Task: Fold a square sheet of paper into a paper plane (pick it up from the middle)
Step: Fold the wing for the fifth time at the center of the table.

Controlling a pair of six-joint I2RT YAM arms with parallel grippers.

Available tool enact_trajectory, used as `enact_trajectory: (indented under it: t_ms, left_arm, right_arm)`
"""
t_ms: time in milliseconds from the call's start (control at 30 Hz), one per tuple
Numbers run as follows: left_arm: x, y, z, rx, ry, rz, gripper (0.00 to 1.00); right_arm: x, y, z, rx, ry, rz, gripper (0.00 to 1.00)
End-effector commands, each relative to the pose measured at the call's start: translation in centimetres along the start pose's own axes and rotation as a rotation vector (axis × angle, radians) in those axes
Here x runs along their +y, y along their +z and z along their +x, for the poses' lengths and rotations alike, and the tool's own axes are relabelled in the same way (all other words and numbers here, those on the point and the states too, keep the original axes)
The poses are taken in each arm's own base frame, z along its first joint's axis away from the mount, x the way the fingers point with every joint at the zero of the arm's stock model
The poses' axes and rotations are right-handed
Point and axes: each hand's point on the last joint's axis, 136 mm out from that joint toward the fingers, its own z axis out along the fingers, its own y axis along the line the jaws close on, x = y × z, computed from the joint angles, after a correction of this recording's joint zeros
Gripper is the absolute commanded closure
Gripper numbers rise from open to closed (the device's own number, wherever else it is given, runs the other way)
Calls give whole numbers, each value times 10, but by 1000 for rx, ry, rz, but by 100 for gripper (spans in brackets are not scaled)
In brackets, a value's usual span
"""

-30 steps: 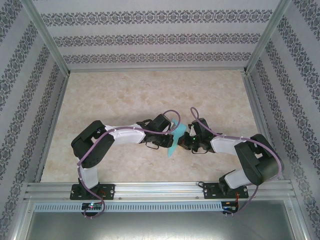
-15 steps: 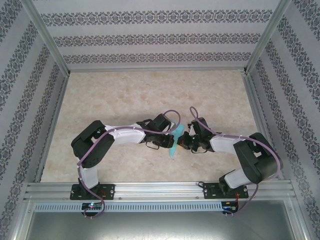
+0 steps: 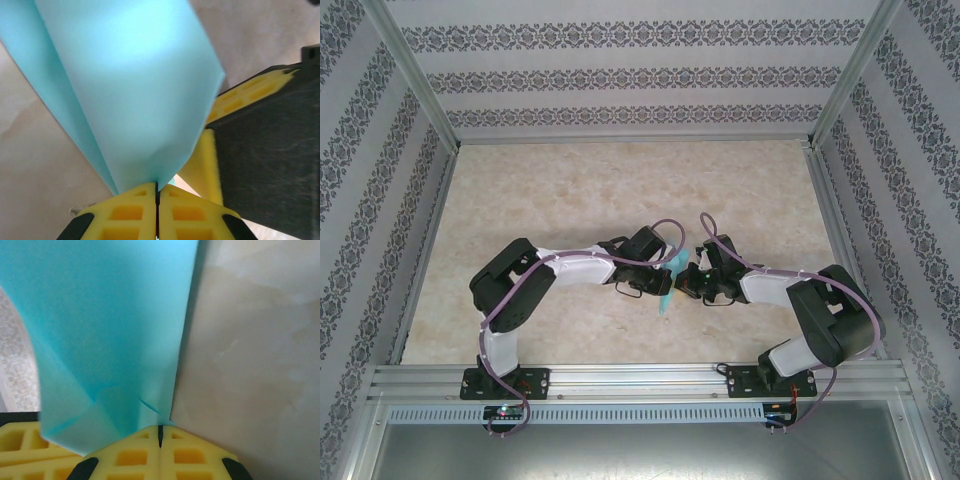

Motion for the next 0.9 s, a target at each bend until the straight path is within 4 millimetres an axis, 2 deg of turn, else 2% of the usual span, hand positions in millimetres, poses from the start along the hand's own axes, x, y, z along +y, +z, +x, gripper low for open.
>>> enact_trajectory:
  t_ms: [0,433,867]
  left_arm:
    - [0,2,-1,11,-1,3,90]
    - [3,10,5,30,-9,13,86]
    - [11,16,13,42,14,5,83]
  right_arm:
    - [-1,0,0,-6,-6,-13,97]
    - [5,-3,-1,-18,0,-56,98]
    - [12,-25,-10,-64,15,-121,92]
